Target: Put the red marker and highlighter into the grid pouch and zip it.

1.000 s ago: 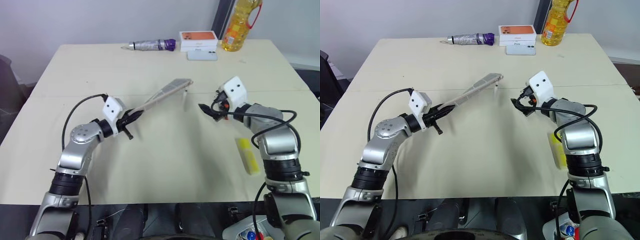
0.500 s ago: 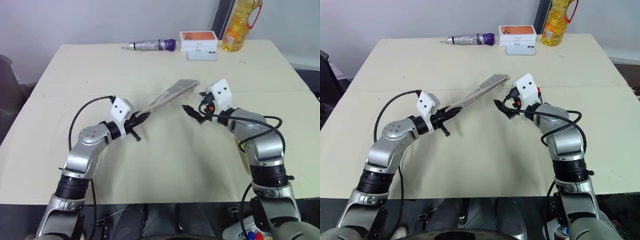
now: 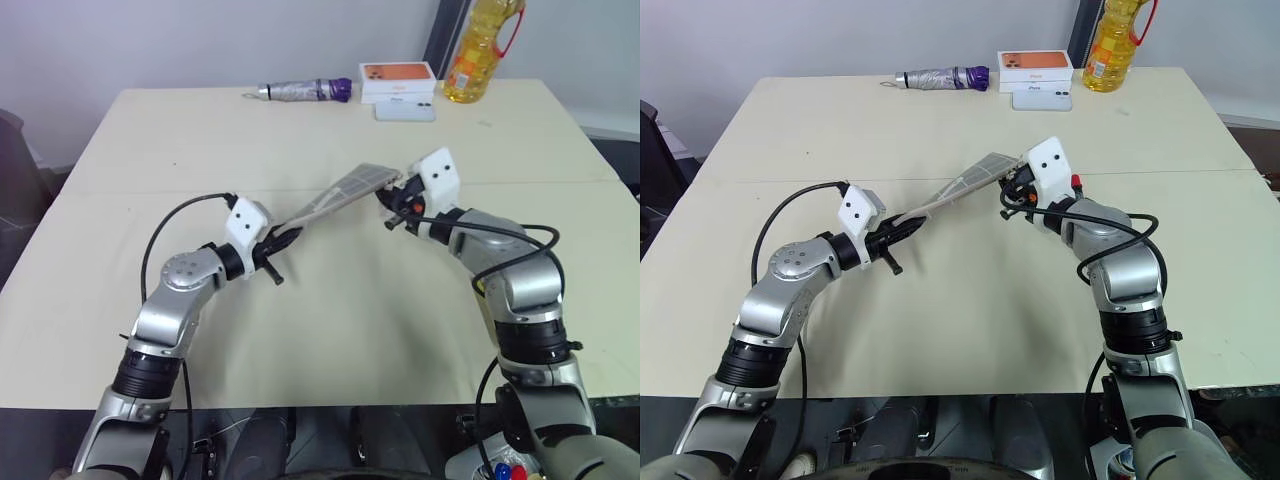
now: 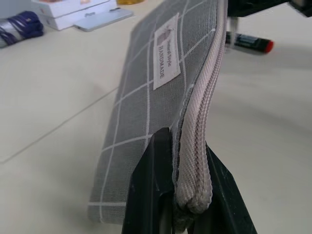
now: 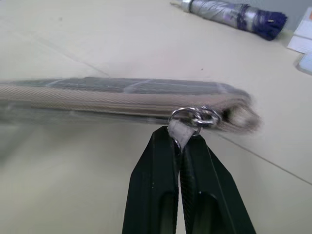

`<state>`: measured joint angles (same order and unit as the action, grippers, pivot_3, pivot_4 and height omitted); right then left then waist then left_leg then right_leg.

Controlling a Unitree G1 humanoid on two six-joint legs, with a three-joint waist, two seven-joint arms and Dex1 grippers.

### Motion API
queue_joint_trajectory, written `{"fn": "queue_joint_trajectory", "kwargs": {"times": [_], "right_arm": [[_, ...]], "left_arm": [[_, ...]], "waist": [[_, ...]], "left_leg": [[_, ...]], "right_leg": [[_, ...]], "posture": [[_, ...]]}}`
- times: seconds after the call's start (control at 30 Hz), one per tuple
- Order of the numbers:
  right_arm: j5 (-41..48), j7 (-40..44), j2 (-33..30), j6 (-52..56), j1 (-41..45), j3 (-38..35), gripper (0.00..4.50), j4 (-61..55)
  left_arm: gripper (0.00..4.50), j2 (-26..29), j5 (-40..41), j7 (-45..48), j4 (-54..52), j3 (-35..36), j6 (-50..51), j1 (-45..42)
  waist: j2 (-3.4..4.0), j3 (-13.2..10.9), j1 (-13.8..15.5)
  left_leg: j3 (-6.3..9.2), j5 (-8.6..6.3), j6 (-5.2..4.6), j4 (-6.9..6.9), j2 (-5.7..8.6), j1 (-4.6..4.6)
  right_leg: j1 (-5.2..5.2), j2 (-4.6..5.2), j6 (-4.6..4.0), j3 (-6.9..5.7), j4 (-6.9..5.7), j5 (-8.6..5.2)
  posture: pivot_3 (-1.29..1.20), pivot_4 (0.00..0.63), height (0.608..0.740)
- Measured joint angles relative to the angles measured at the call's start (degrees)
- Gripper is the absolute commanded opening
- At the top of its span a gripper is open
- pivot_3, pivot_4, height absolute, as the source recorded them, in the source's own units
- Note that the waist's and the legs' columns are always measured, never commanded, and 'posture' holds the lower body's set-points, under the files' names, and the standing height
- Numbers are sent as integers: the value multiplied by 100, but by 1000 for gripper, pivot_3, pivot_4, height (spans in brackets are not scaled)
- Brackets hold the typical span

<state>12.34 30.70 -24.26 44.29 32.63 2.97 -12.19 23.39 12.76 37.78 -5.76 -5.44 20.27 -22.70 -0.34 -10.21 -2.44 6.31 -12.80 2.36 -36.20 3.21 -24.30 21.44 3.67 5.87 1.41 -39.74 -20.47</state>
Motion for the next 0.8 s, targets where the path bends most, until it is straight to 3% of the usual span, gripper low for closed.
{"fn": "queue_joint_trajectory", "kwargs": {"times": [0.43, 0.7, 0.73, 0.8], "right_arm": [[-91, 165, 176, 506, -26, 1583, 43, -816], [-69, 278, 106, 738, 14, 1696, 43, -959], [-39, 323, 54, 786, 13, 1665, 703, -983], [94, 497, -43, 826, 13, 1606, 1424, -1147]], "left_arm": [[0, -279, -537, -191, 262, -314, -324, -128], [0, -464, -718, -360, 340, -338, -344, -203], [0, -474, -733, -381, 345, -338, -345, -204], [0, -477, -830, -502, 424, -334, -344, -225]], "waist": [[0, 0, 22], [0, 0, 20], [0, 0, 21], [0, 0, 14]], "left_leg": [[2, 0, 0, -2, 2, -1], [3, 0, 0, -2, 2, -1], [3, 0, 0, -2, 3, -1], [3, 0, 0, -1, 2, -1]], "right_leg": [[-1, 0, 0, -1, 2, 0], [0, 0, 0, -2, 2, 0], [0, 0, 0, -2, 2, 0], [0, 0, 0, -2, 2, 0]], "posture": [[0, 150, 740], [0, 150, 740], [0, 150, 740], [0, 150, 740]]}}
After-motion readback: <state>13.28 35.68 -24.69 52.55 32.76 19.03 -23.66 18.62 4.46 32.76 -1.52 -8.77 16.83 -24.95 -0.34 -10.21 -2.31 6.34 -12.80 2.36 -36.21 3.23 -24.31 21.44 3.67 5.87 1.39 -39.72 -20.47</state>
